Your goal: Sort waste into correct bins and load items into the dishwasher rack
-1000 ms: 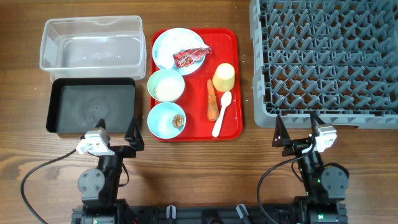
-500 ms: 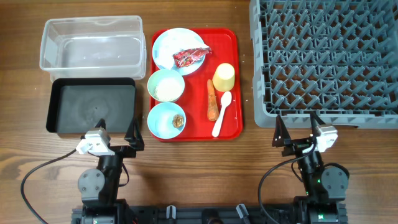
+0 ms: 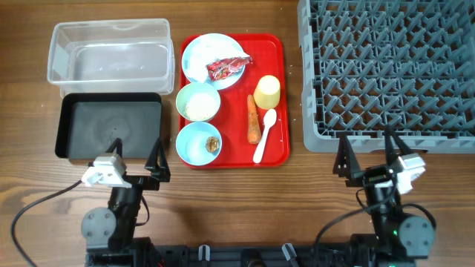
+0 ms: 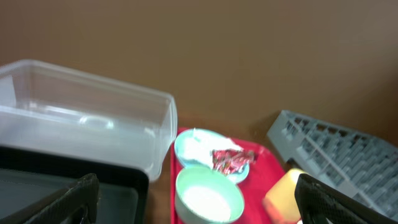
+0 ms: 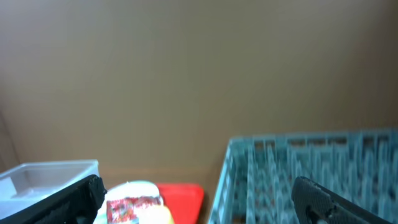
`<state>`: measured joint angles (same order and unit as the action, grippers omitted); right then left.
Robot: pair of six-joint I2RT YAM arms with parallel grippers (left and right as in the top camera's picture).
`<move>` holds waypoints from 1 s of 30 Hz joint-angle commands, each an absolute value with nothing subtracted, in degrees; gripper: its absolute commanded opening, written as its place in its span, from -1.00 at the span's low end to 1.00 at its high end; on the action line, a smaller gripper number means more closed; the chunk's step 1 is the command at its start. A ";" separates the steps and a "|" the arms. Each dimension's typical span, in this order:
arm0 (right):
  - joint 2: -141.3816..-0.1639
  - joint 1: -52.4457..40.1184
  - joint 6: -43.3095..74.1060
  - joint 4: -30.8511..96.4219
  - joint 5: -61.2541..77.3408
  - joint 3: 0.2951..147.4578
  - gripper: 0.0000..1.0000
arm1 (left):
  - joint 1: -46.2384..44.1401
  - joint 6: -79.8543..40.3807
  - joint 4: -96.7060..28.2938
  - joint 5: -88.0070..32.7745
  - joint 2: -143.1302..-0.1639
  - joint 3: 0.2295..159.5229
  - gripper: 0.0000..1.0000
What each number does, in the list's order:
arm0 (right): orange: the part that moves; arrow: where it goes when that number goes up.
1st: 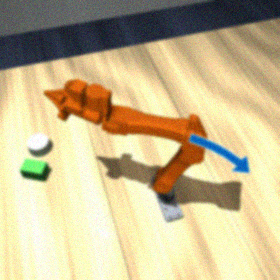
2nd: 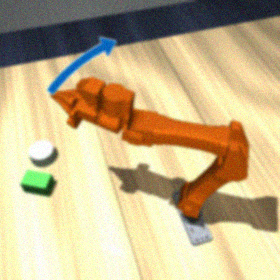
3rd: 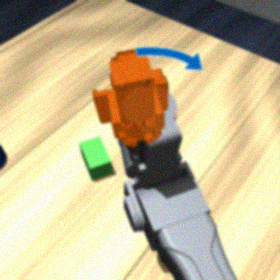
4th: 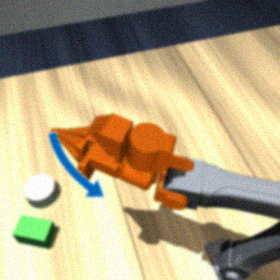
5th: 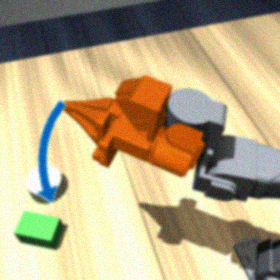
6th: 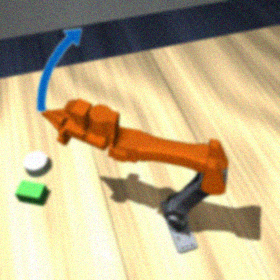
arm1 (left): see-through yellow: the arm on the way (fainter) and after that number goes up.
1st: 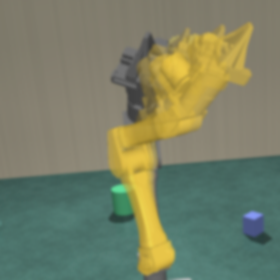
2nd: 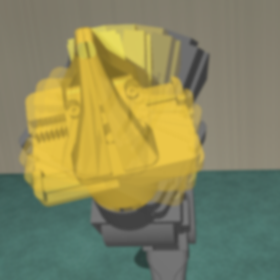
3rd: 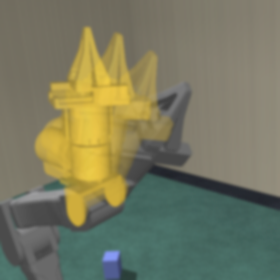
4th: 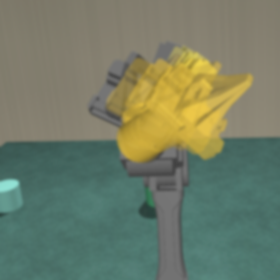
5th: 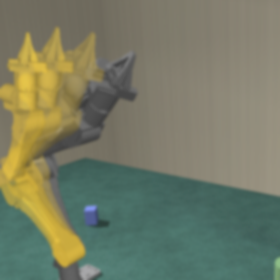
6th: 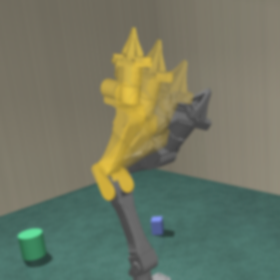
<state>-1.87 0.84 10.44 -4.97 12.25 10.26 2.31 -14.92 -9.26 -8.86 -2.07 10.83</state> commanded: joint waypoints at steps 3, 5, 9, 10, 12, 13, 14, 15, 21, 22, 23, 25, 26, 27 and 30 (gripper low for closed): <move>-10.20 0.60 2.83 -4.80 16.82 19.97 0.99 | 1.98 -12.16 -10.15 -9.58 -9.08 20.23 1.00; -14.46 0.60 0.82 -3.99 19.22 23.59 1.00 | 1.98 -11.94 -10.37 -9.58 -12.25 23.22 1.00; -26.30 0.60 -1.76 2.37 24.56 34.87 0.99 | 1.98 -7.09 -16.64 -9.58 -21.89 33.63 0.99; -28.67 0.60 -1.96 4.03 25.50 37.45 0.99 | 1.98 -6.28 -18.48 -9.56 -24.03 36.01 1.00; -35.03 0.60 -4.86 10.11 28.45 45.10 0.99 | 1.98 -6.15 -23.79 -9.52 -29.89 42.30 1.00; -37.85 0.60 -5.58 13.56 28.84 48.86 0.99 | 1.98 -6.17 -26.63 -9.54 -33.06 45.58 1.00; -40.34 0.60 -6.20 17.12 29.06 52.38 0.99 | 1.98 -6.22 -29.06 -9.54 -35.81 48.38 1.00; -43.40 0.60 -6.52 21.69 29.04 56.73 0.99 | 1.98 -6.46 -31.70 -9.58 -38.68 51.35 1.00; -58.52 0.60 -11.18 45.41 28.95 77.91 0.99 | 1.96 -6.46 -52.07 -10.92 -59.02 73.25 1.00; -60.42 0.60 -11.70 47.86 29.02 80.09 0.99 | 1.93 -6.59 -56.60 -12.08 -63.20 78.00 1.00; -62.57 0.60 -11.94 50.35 28.99 82.21 0.99 | 1.78 -6.83 -60.18 -12.64 -66.70 81.80 0.99; -66.17 0.60 -11.92 53.49 29.02 84.82 1.00 | 0.47 -6.83 -67.33 -12.58 -74.43 89.73 0.99; -67.64 0.60 -11.86 54.33 29.02 85.25 1.00 | -0.49 -6.83 -69.76 -12.58 -77.78 92.73 1.00; -68.55 0.60 -11.84 54.76 29.04 85.23 0.99 | -1.39 -6.81 -71.13 -12.58 -80.38 94.67 1.00; -71.55 0.60 -11.81 56.23 29.91 85.23 0.99 | -5.34 -6.81 -71.37 -12.58 -87.39 96.40 1.00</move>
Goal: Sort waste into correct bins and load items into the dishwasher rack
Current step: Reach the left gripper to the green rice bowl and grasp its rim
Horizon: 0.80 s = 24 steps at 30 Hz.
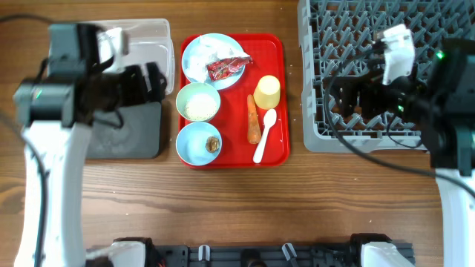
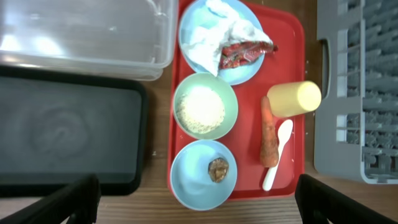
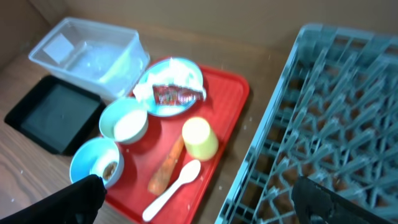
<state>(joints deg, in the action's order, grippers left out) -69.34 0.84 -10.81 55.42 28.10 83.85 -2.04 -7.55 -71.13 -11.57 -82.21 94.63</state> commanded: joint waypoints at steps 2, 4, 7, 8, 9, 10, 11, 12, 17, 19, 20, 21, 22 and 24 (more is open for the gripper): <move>-72.60 0.60 -11.44 56.73 31.09 85.12 0.99 | -6.52 -6.76 -70.72 -11.64 -90.45 96.40 1.00; -73.58 0.60 -9.21 56.86 31.44 85.10 1.00 | -6.66 -6.81 -68.79 -11.05 -93.36 96.40 1.00; -74.50 0.60 -7.94 56.86 31.38 85.10 1.00 | -6.66 -6.87 -67.99 -12.91 -97.10 96.40 1.00; -74.72 0.60 -7.92 56.84 31.40 85.10 0.99 | -6.66 -6.87 -68.05 -14.57 -98.17 96.38 1.00; -74.87 0.60 -7.90 56.82 31.40 85.10 0.99 | -6.66 -6.87 -67.99 -16.21 -99.07 96.40 1.00; -74.94 0.60 -7.90 56.80 31.40 85.10 1.00 | -6.66 -6.87 -67.79 -17.87 -99.53 96.40 1.00; -75.02 0.60 -7.90 56.77 31.38 85.10 0.99 | -6.66 -6.85 -67.02 -19.94 -99.85 96.40 1.00; -75.09 0.60 -7.90 56.80 31.38 85.10 0.99 | -6.66 -6.85 -66.19 -22.79 -99.92 96.38 1.00; -75.57 0.60 -7.40 56.86 31.38 85.06 0.99 | -10.13 -6.92 -62.33 -24.10 -100.33 96.38 1.00; -75.57 0.60 -7.40 56.99 31.38 85.06 0.99 | -12.64 -9.02 -62.33 -18.70 -100.99 96.38 0.99; -75.57 0.60 -7.44 57.06 31.35 85.06 0.99 | -14.52 -10.57 -62.28 -15.09 -101.80 96.38 1.00; -75.57 0.60 -7.51 57.08 31.35 85.06 0.99 | -15.73 -11.22 -62.15 -13.08 -102.48 96.38 0.99; -75.61 0.60 -7.51 57.08 31.35 85.06 0.99 | -17.41 -11.40 -61.91 -11.42 -103.83 96.38 0.96; -75.61 0.60 -7.49 57.08 31.35 85.06 0.99 | -19.94 -11.42 -61.58 -9.80 -106.56 96.38 0.83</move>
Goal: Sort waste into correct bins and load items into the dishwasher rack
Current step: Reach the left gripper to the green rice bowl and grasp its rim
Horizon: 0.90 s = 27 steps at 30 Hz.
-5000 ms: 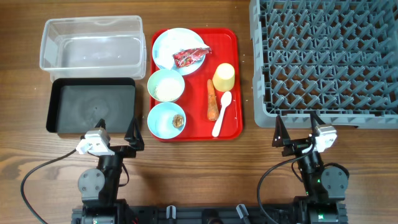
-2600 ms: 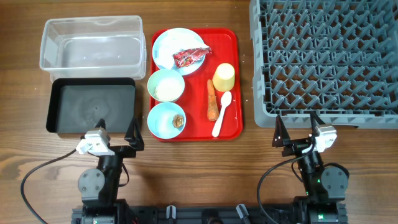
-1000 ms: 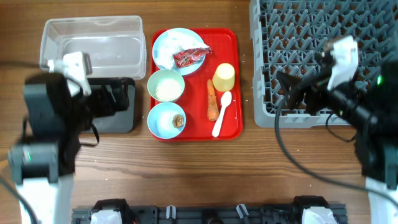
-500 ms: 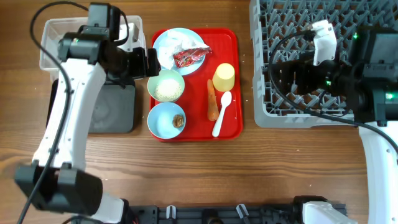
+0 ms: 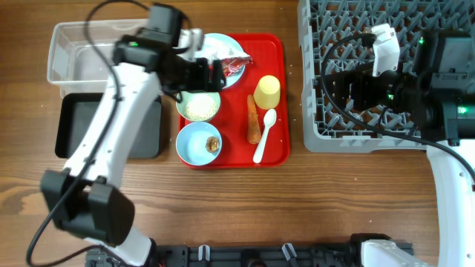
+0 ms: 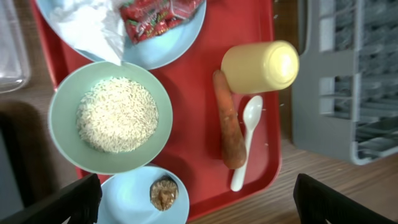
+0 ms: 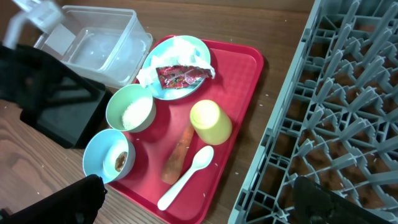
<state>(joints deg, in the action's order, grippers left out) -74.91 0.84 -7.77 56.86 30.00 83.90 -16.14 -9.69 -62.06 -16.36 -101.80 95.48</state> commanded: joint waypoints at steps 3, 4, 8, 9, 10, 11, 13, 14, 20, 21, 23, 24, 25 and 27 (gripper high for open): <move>-75.61 0.60 -7.46 57.23 31.35 85.06 0.94 | -22.83 -14.85 -61.04 -4.47 -112.07 96.38 0.80; -75.61 0.60 -7.46 57.32 31.38 85.06 0.94 | -23.20 -15.38 -60.95 -4.38 -113.62 96.38 0.81; -75.66 0.60 -7.49 57.74 31.35 85.01 0.94 | -23.59 -15.94 -60.42 -4.38 -118.96 96.38 0.62; -75.66 0.60 -7.49 57.74 31.35 85.01 0.93 | -23.59 -15.94 -60.25 -4.38 -119.92 96.38 0.58; -75.66 0.60 -7.51 57.74 31.38 85.01 0.93 | -23.59 -15.94 -59.96 -4.38 -121.03 96.38 0.57; -75.66 0.60 -7.51 57.71 31.35 85.01 0.92 | -23.59 -15.94 -59.77 -4.40 -121.91 96.38 0.57; -75.66 0.60 -7.51 57.71 31.35 85.01 0.88 | -23.59 -15.94 -59.72 -4.38 -122.72 96.38 0.55; -75.66 0.60 -7.51 57.71 31.35 85.01 0.87 | -23.57 -15.92 -59.68 -4.38 -122.72 96.38 0.54; -75.66 0.60 -7.49 57.69 31.38 85.01 0.82 | -23.75 -15.94 -57.80 -4.40 -122.69 96.38 0.11; -75.66 0.60 -7.49 57.69 31.38 85.01 0.81 | -23.86 -15.94 -57.17 -4.38 -122.72 96.33 0.04; -75.66 0.60 -7.46 57.71 31.38 85.01 0.82 | -24.16 -15.92 -54.65 -4.34 -122.83 95.61 0.04; -75.66 0.60 -7.49 57.69 31.35 85.01 0.81 | -24.27 -15.92 -53.78 -4.23 -122.83 95.24 0.02; -75.66 0.60 -7.49 57.71 31.35 85.01 0.81 | -24.34 -15.92 -52.88 -3.88 -122.83 94.78 -0.01; -75.66 0.60 -7.46 57.74 31.35 85.01 0.80 | -24.34 -15.94 -52.66 -2.83 -122.85 94.72 -0.13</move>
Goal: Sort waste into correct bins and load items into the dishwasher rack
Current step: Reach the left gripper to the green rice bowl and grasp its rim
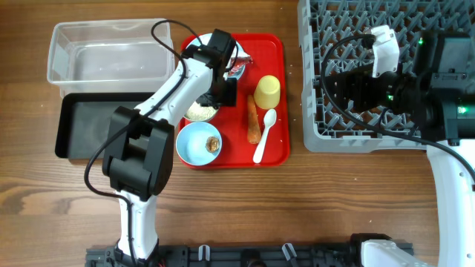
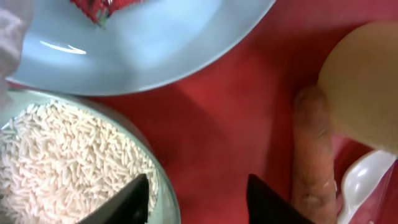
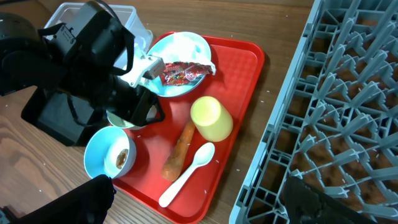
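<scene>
My left gripper (image 1: pixel 223 90) hangs open, low over the red tray (image 1: pixel 274 152). In the left wrist view its fingertips (image 2: pixel 134 199) straddle the rim of the green bowl of rice (image 2: pixel 68 162) and bare tray, holding nothing. The carrot (image 2: pixel 311 155) lies to the right, with the yellow cup (image 2: pixel 367 81) and white spoon (image 2: pixel 360 186) beyond. A blue plate (image 2: pixel 155 43) carries a red wrapper (image 3: pixel 183 73) and a crumpled tissue. A blue bowl (image 1: pixel 199 143) holds a food scrap. My right gripper (image 1: pixel 343 87) is open over the grey dishwasher rack (image 1: pixel 386 44).
A clear plastic bin (image 1: pixel 104 52) stands at the back left, with a black bin (image 1: pixel 96 126) in front of it. The rack fills the back right. Bare wooden table runs along the front.
My left gripper has come down and to the right, from over the plate and rice bowl to close above the tray beside the bowl's rim. The right arm has hardly moved.
Both arms stood folded at the table's front edge, grippers open. Then the left was over the black and clear bins and the right over the rack. The left then reached over the tray's left side, and now sits low by the rice bowl. Nothing has been picked up.
</scene>
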`<state>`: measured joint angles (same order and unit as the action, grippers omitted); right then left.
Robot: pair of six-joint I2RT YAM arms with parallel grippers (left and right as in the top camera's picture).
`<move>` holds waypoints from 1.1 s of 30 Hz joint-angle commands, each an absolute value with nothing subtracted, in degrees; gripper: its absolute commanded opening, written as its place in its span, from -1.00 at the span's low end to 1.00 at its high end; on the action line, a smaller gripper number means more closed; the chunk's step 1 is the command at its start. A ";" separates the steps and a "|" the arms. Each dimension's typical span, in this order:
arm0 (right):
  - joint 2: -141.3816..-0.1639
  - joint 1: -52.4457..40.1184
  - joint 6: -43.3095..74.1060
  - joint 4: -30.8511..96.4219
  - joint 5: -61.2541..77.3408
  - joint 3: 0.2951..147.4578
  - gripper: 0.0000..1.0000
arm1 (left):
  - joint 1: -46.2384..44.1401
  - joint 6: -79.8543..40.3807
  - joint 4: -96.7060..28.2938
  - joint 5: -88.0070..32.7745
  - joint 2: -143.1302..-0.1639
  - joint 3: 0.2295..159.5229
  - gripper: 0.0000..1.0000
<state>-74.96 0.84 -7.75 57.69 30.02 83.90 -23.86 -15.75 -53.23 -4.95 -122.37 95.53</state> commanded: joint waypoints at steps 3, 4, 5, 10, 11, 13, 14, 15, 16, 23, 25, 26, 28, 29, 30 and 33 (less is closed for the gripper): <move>-75.66 0.60 -7.33 57.74 31.35 85.01 0.80 | -24.34 -15.94 -52.03 -0.43 -123.04 94.72 -0.25; -75.66 0.60 -7.31 57.76 31.38 85.01 0.80 | -24.34 -15.94 -51.75 -0.16 -123.17 94.72 -0.25; -75.66 0.60 -7.33 57.95 31.35 85.01 0.79 | -24.32 -15.94 -51.55 -0.08 -123.46 94.72 -0.26; -75.66 0.60 -7.35 58.76 30.17 85.01 0.80 | -24.34 -16.97 -50.74 -0.05 -125.12 94.72 -0.36; -75.66 0.60 -7.35 58.81 29.87 85.01 0.80 | -24.34 -17.52 -50.63 -0.12 -125.29 94.72 -0.38; -75.66 0.60 -7.38 58.81 29.63 85.01 0.80 | -24.34 -18.50 -50.57 -0.10 -125.38 94.72 -0.45; -75.66 0.60 -7.38 58.81 29.65 85.01 0.80 | -24.34 -18.50 -50.54 -0.12 -125.38 94.72 -0.53; -75.66 0.60 -7.38 58.78 29.63 85.01 0.80 | -24.34 -18.48 -50.57 -0.12 -125.36 94.72 -0.70; -75.66 0.60 -7.38 58.81 29.63 85.01 0.80 | -24.34 -18.50 -50.57 -0.12 -125.36 94.72 -0.78; -75.66 0.60 -7.38 58.72 29.63 85.01 0.80 | -24.38 -18.50 -51.44 -0.14 -125.23 94.74 -0.92; -75.66 0.60 -7.35 58.74 29.65 85.01 0.80 | -24.38 -18.55 -52.62 -0.19 -124.68 95.04 -0.92; -75.66 0.60 -7.38 58.72 29.65 85.01 0.80 | -24.38 -18.55 -54.06 -0.36 -124.03 95.61 -0.92; -75.66 0.60 -7.35 58.72 29.65 85.01 0.80 | -24.38 -19.92 -56.90 -0.36 -122.76 96.92 -0.92; -75.66 0.60 -7.33 58.72 29.65 85.01 0.80 | -24.38 -20.45 -58.30 -0.60 -122.15 97.58 -0.92; -75.66 0.60 -7.33 58.70 29.65 85.01 0.80 | -24.38 -20.43 -59.90 -1.56 -121.30 98.32 -0.92; -75.66 0.60 -7.33 58.65 29.67 85.01 0.80 | -24.32 -20.40 -63.55 -5.28 -117.95 99.59 -0.92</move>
<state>-74.96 0.84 -7.75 58.74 29.95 83.90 -24.27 -18.87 -61.12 -0.78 -122.83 97.43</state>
